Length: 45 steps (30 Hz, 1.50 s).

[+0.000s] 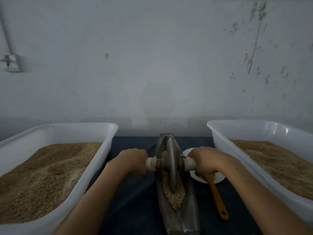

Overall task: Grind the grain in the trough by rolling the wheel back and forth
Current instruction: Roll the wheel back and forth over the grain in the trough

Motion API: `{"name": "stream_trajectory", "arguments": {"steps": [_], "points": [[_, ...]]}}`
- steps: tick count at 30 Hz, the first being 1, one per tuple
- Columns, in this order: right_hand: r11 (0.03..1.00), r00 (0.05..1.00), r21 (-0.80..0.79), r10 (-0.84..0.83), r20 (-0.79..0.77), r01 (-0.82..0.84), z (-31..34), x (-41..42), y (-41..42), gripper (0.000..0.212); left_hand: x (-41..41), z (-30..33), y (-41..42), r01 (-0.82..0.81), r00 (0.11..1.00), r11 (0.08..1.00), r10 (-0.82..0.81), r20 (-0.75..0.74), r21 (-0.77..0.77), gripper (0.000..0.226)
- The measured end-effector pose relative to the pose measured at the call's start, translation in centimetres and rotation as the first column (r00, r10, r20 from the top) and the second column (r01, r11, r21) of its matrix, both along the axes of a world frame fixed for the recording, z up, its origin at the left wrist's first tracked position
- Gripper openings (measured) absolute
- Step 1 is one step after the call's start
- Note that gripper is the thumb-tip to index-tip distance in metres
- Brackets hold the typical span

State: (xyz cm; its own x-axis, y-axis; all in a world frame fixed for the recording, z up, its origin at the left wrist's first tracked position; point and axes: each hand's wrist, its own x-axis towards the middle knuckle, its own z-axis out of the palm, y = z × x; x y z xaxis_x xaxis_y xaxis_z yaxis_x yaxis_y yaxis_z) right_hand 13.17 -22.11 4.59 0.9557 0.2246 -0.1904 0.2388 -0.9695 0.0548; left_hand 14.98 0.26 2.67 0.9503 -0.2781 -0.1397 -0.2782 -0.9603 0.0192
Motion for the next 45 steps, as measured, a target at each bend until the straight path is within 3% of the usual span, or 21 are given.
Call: {"name": "stream_trajectory", "arguments": {"steps": [3,8,11,15,19,23,28,33,35,39,45], "points": [[1.0,0.996,0.011,-0.027,0.082,0.026,-0.7,0.4,0.0,0.038,0.0,-0.2,-0.1,-0.005,0.992,1.0,0.003,0.124,0.012,0.023],[0.998,0.891,0.061,-0.025,0.453,-0.003,-2.7,1.2,0.2,0.019,0.0,-1.5,-0.5,-0.026,0.884,0.999,0.035,0.466,-0.026,0.013],[0.998,0.848,0.057,-0.014,0.53,-0.019,-3.3,1.5,0.1,0.019,0.2,-2.1,-0.7,-0.035,0.843,0.998,0.055,0.535,-0.047,0.018],[0.997,0.907,0.071,-0.015,0.422,-0.017,-2.8,1.4,-0.2,0.021,0.3,-1.6,-0.4,-0.012,0.885,1.0,0.021,0.465,-0.023,0.017],[1.0,0.988,0.014,0.004,0.152,-0.006,-1.1,0.8,-0.3,0.034,0.3,-0.5,-0.2,-0.01,0.982,1.0,0.006,0.188,0.017,0.025],[1.0,1.0,0.017,-0.005,-0.014,0.005,-0.3,0.3,-0.4,0.041,0.1,0.0,-0.2,-0.019,1.0,1.0,0.019,-0.01,0.009,0.033],[1.0,0.989,0.006,-0.001,0.147,0.0,-0.7,0.4,0.1,0.033,0.4,-0.4,0.0,-0.015,0.997,1.0,0.017,0.072,-0.022,0.028],[0.999,0.86,-0.033,0.043,0.508,-0.03,-2.4,1.1,0.7,0.02,0.6,-2.2,0.1,-0.025,0.912,0.995,0.063,0.405,-0.098,0.011],[0.999,0.817,-0.034,0.05,0.574,-0.037,-2.9,1.3,0.8,0.018,0.5,-2.8,0.2,-0.02,0.876,0.992,0.078,0.476,-0.124,0.01],[0.999,0.859,-0.016,0.045,0.509,-0.043,-2.7,1.4,0.5,0.019,0.4,-2.4,0.2,-0.022,0.909,0.994,0.064,0.412,-0.107,0.012],[0.999,0.996,0.044,-0.014,0.088,0.01,-1.0,0.9,-0.3,0.036,0.5,-0.6,-0.3,-0.016,0.981,1.0,0.012,0.195,0.019,0.027]]}}
